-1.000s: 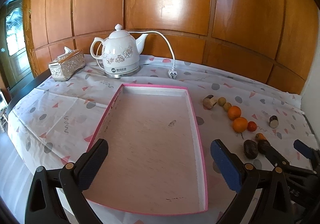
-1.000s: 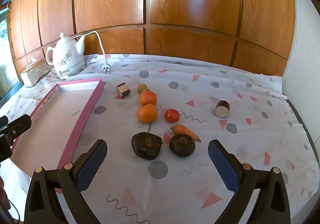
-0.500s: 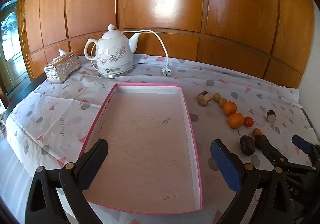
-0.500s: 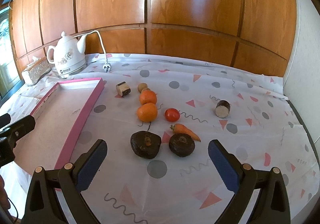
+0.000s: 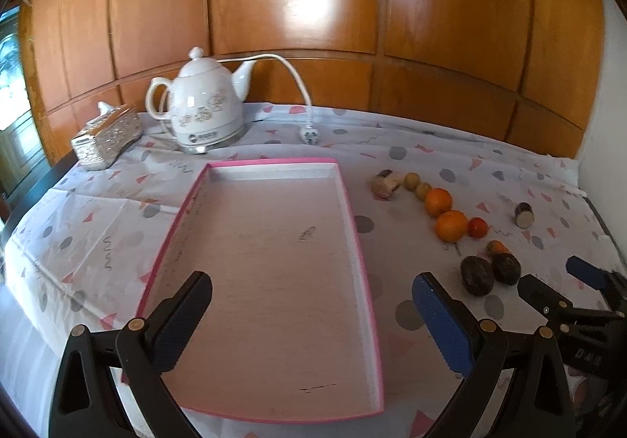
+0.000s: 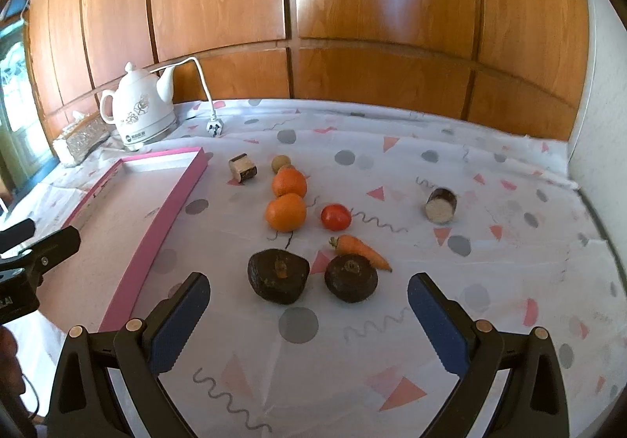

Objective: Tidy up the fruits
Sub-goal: 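Grasp the dark round root with the left gripper while the right grasps the brown cylinder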

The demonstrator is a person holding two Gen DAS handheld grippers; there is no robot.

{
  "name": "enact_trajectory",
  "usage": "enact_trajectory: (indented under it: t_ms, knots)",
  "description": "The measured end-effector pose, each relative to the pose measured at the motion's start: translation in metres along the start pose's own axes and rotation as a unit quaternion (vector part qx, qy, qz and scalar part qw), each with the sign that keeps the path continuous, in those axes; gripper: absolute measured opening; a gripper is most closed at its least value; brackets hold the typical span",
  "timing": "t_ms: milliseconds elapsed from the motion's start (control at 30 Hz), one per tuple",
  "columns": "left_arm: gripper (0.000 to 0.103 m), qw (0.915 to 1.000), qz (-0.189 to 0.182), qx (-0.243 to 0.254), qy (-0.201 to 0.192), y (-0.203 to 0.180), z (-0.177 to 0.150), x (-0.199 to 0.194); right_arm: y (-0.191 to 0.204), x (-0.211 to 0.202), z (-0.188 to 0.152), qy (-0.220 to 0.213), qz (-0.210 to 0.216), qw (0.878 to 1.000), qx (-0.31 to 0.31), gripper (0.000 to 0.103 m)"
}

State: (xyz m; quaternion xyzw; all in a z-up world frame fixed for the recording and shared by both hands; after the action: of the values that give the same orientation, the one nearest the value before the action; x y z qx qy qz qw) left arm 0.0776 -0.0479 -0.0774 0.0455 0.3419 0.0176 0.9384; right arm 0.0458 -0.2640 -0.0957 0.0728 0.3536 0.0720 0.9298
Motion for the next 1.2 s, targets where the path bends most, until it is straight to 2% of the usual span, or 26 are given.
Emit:
enact_trajectory:
  t_ms: [33, 167, 200, 233, 300, 400, 500, 633, 767, 833, 1033, 1067, 1100, 1167, 1200]
  knots:
    - [0.103, 1.0000, -0.009, 0.003, 0.000, -0.004, 0.000, 0.000, -0.006, 0.000, -0.002, 0.003, 0.008, 1.000, 0.009, 0.103]
    - [0.103, 0.9941, -0.104, 0.017, 0.028, -0.035, -0.004, 0.001, -0.031, -0.001, -0.010, 0.015, 0.012, 0.999, 0.038, 0.103]
    - [0.103, 0.9927, -0.113, 0.025, 0.034, -0.042, -0.006, 0.002, -0.041, -0.001, -0.014, 0.020, 0.012, 0.998, 0.053, 0.101]
    - [0.103, 0.9905, -0.125, 0.040, 0.042, -0.052, -0.009, 0.003, -0.048, -0.001, -0.016, 0.024, 0.014, 0.998, 0.064, 0.098]
    - [0.103, 0.9873, -0.138, 0.064, 0.046, -0.067, -0.011, 0.003, -0.068, 0.000, -0.025, 0.035, 0.004, 0.996, 0.088, 0.076]
    - [0.103, 0.9835, -0.149, 0.090, 0.048, -0.089, -0.013, 0.004, -0.088, 0.005, -0.037, 0.050, 0.002, 0.990, 0.130, 0.063]
    - [0.101, 0.9799, -0.162, 0.095, 0.066, -0.108, -0.014, 0.015, -0.095, 0.008, -0.043, 0.059, 0.005, 0.988, 0.144, 0.057]
    - [0.086, 0.9738, -0.177, 0.108, 0.092, -0.133, -0.017, 0.030, -0.092, 0.013, -0.046, 0.067, 0.008, 0.989, 0.131, 0.056]
    - [0.083, 0.9691, -0.184, 0.130, 0.099, -0.158, -0.022, 0.040, -0.091, 0.019, -0.049, 0.075, 0.013, 0.990, 0.122, 0.056]
    - [0.074, 0.9663, -0.188, 0.140, 0.107, -0.169, -0.025, 0.047, -0.090, 0.022, -0.051, 0.081, 0.010, 0.990, 0.112, 0.056]
    - [0.074, 0.9627, -0.180, 0.167, 0.113, -0.190, -0.032, 0.065, -0.097, 0.024, -0.051, 0.080, 0.006, 0.990, 0.115, 0.056]
    - [0.072, 0.9626, -0.179, 0.166, 0.118, -0.192, -0.034, 0.070, -0.099, 0.025, -0.050, 0.079, 0.005, 0.990, 0.118, 0.056]
    - [0.058, 0.9626, -0.179, 0.163, 0.123, -0.193, -0.036, 0.073, -0.103, 0.025, -0.048, 0.078, 0.001, 0.990, 0.121, 0.056]
    - [0.047, 0.9645, -0.181, 0.157, 0.112, -0.192, -0.033, 0.074, -0.110, 0.026, -0.044, 0.074, 0.003, 0.989, 0.130, 0.056]
    - [0.046, 0.9641, -0.183, 0.154, 0.114, -0.191, -0.033, 0.074, -0.114, 0.027, -0.042, 0.071, 0.002, 0.988, 0.134, 0.056]
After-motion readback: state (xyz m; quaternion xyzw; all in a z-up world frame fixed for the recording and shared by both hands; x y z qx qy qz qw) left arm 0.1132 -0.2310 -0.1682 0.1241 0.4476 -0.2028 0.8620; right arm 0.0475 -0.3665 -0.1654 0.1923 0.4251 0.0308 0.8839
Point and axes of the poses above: each gripper's, at about its wrist camera, not at the fingertips, and x roughly the way its jaws point, y to its left, z to its top, the point moved 10 cm from there along x, roughly the way its jaws point, and after that the axes turned 11 degrees about z, right-handed, at the moved point
